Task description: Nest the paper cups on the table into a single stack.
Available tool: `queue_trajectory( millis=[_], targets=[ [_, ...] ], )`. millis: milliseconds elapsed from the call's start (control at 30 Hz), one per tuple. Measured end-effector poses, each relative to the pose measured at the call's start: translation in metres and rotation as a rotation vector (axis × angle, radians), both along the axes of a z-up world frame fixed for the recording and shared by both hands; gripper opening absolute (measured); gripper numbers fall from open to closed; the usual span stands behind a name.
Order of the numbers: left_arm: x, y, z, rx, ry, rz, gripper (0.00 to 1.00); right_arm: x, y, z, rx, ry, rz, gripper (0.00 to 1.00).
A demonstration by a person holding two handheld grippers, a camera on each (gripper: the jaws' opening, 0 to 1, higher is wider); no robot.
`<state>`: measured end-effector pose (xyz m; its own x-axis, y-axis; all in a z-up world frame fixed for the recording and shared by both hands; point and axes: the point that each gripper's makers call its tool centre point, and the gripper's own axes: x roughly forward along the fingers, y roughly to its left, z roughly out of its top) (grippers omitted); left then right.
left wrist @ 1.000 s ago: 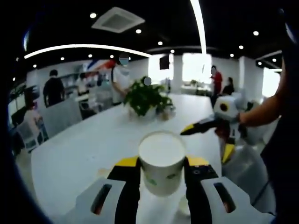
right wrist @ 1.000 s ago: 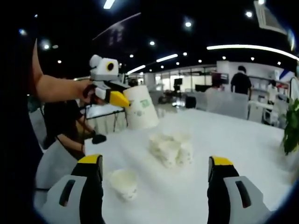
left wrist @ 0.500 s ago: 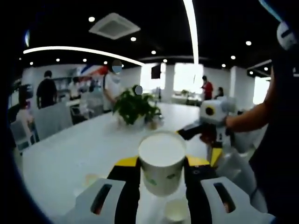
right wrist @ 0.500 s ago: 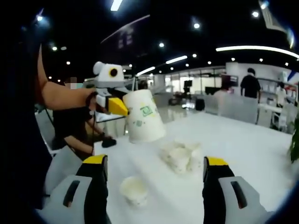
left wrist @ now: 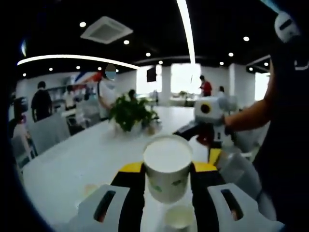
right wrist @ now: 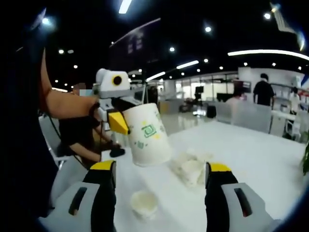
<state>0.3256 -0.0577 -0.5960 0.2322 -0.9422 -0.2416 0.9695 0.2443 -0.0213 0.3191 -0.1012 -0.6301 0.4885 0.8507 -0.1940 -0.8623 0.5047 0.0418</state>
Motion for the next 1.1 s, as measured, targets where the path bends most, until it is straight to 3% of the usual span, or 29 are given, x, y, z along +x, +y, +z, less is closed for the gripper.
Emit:
queue_trajectory(
  millis=[233,300,367,467,633,800,900,1100],
  targets=[
    [-0.002,0.001,0.006,-0.033,0.003,0.012,0.35,0.000,0.005,0.008,0.046,0.005,0.008,0.67],
    [0.000,0.004,0.008,-0.063,0.026,0.027,0.35,-0.002,0.008,0.009,0.066,0.031,0.018,0.66],
    [0.002,0.006,0.009,-0.082,0.036,0.042,0.35,-0.002,0.011,0.011,0.066,0.020,0.022,0.66],
    [0.002,0.008,0.012,-0.113,0.049,0.048,0.35,-0.004,0.016,0.013,0.063,0.019,0.041,0.58],
    [0.003,0.009,0.017,-0.143,0.036,0.071,0.35,-0.009,0.023,0.016,0.101,0.084,0.077,0.46],
    [-0.001,0.011,0.019,-0.168,0.047,0.068,0.35,-0.012,0.029,0.021,0.112,0.092,0.098,0.40],
    [-0.002,0.014,0.013,-0.159,0.068,0.072,0.35,-0.017,0.030,0.023,0.140,0.142,0.123,0.36],
    [-0.013,0.019,0.008,-0.162,0.106,0.032,0.35,-0.025,0.028,0.024,0.177,0.183,0.158,0.27]
  ],
)
